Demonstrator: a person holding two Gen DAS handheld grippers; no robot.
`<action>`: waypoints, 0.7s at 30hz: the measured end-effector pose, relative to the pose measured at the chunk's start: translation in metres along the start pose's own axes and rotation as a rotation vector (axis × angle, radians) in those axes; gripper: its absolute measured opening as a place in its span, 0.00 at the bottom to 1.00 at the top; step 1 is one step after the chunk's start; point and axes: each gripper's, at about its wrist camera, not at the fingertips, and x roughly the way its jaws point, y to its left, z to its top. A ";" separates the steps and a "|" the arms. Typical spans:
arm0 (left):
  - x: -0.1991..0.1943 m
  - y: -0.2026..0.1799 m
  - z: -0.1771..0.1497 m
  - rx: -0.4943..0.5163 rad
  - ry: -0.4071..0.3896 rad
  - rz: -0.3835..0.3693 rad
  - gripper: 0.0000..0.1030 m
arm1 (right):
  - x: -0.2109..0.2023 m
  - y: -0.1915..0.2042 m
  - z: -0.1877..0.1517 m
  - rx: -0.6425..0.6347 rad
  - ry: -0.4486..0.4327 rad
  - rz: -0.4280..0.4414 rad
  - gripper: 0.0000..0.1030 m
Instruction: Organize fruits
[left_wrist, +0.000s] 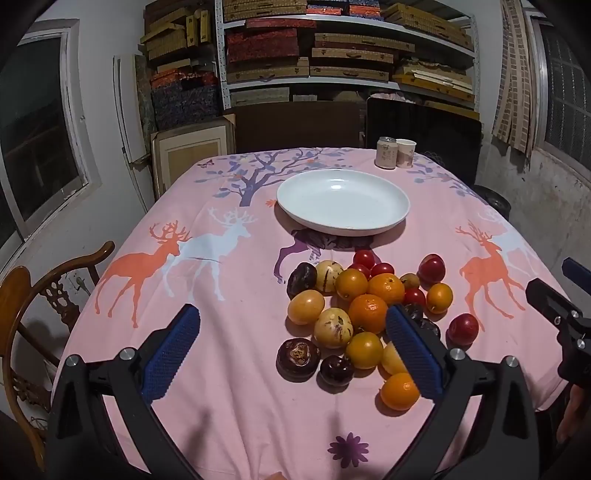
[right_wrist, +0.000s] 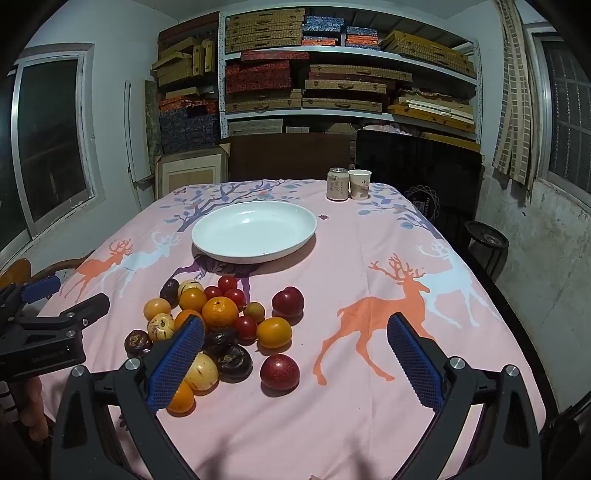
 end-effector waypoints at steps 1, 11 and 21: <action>0.000 0.000 0.001 0.000 0.001 0.000 0.96 | 0.000 0.000 0.000 0.000 0.000 0.000 0.97; 0.002 0.000 -0.003 0.001 0.005 -0.001 0.96 | -0.001 0.001 0.001 0.001 0.002 0.002 0.97; 0.003 -0.001 -0.003 0.000 0.007 -0.001 0.96 | 0.001 0.001 -0.004 -0.006 0.005 0.008 0.97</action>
